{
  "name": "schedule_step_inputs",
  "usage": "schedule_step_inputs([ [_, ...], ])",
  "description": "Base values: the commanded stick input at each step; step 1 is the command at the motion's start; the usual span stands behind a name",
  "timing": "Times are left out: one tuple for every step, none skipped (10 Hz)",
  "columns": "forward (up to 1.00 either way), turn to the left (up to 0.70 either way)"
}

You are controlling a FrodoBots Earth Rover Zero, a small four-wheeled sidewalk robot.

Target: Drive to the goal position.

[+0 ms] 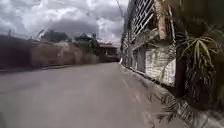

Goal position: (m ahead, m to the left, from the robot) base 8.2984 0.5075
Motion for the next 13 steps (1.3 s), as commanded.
schedule_step_inputs([
  [1.0,-0.27],
  [1.0,-0.4],
  [1.0,-0.31],
  [1.0,-0.19],
  [1.0,-0.09],
  [1.0,-0.04],
  [1.0,-0.04],
  [1.0,-0.03],
  [1.0,-0.03],
  [1.0,-0.03],
  [1.0,-0.03],
  [1.0,-0.03],
  [1.0,-0.03],
])
